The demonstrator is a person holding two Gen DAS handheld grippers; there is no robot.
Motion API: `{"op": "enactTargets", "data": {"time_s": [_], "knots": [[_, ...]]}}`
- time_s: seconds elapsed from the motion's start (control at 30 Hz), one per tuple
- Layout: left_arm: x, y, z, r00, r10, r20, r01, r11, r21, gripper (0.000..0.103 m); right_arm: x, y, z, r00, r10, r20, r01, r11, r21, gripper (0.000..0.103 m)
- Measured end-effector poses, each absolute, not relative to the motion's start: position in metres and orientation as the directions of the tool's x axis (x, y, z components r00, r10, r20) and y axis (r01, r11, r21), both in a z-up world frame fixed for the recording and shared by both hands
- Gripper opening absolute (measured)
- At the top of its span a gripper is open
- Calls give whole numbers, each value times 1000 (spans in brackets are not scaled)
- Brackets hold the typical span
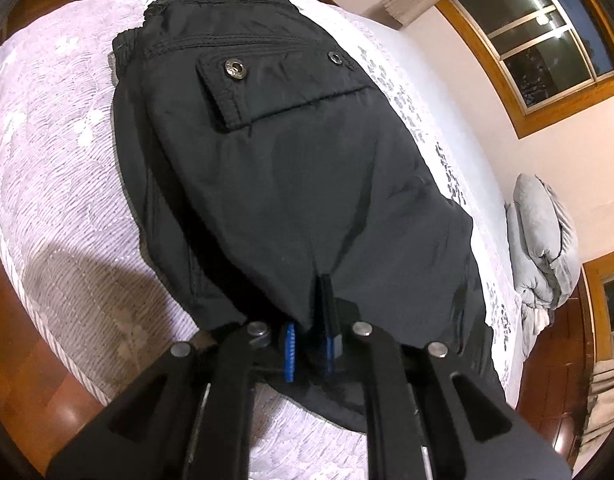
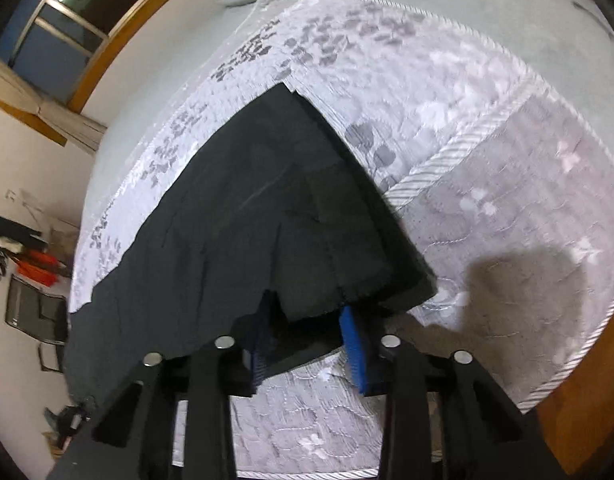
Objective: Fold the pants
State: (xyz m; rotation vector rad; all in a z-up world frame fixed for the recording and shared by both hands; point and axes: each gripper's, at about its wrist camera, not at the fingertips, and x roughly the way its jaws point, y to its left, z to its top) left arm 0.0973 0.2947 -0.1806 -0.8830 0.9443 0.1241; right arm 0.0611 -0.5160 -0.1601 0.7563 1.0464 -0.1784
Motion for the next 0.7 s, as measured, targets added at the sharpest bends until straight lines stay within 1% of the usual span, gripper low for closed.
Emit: {"op": "enactTargets", "data": {"time_s": [0.07,0.13,0.23,0.3,0.33,0.37,0.4,0.43,0.47,0.5,0.53,0.57,0.67,0.7], "knots": [[99,295,-179,599,-267,-755,-457,660,-596,10,62,-514,-157,517,215,-828,455,750,479,18],[101,292,-178,590,-257,-765,-458,674,-580,11,61,-514,-156,510,207,-835,453,760,465,14],[104,286,-179,581,-244,-776,-457,692,-559,13,63,-510,-165,448,174,-877,472,788,397,14],[106,284,-179,578,-236,-781,-457,699,-550,14,63,-510,-173,435,182,-882,480,782,398,16],[107,283,-178,575,-233,-784,-456,704,-544,15,64,-510,-173,434,182,-882,477,784,397,17],[108,283,-177,574,-231,-786,-455,708,-540,15,64,-510,-172,439,183,-880,474,784,400,22],[108,282,-176,572,-232,-786,-453,710,-539,21,63,-511,-168,449,184,-875,469,784,406,26],[108,281,-174,575,-236,-784,-448,711,-542,26,61,-512,-162,456,184,-871,465,785,409,37],[107,281,-172,577,-232,-783,-447,712,-541,34,58,-514,-159,462,180,-869,467,784,410,49],[105,280,-169,581,-225,-782,-450,713,-538,48,54,-516,-154,470,169,-866,475,779,410,53],[101,279,-164,590,-215,-779,-455,709,-540,54,47,-521,-150,488,167,-857,486,763,426,57],[98,279,-161,597,-203,-776,-461,705,-539,62,41,-524,-148,501,178,-847,493,746,448,58],[87,278,-154,607,-173,-775,-481,697,-532,69,29,-534,-151,533,225,-816,507,687,521,64],[84,278,-154,609,-169,-775,-487,692,-533,70,26,-537,-154,537,235,-810,515,669,535,65]]}}
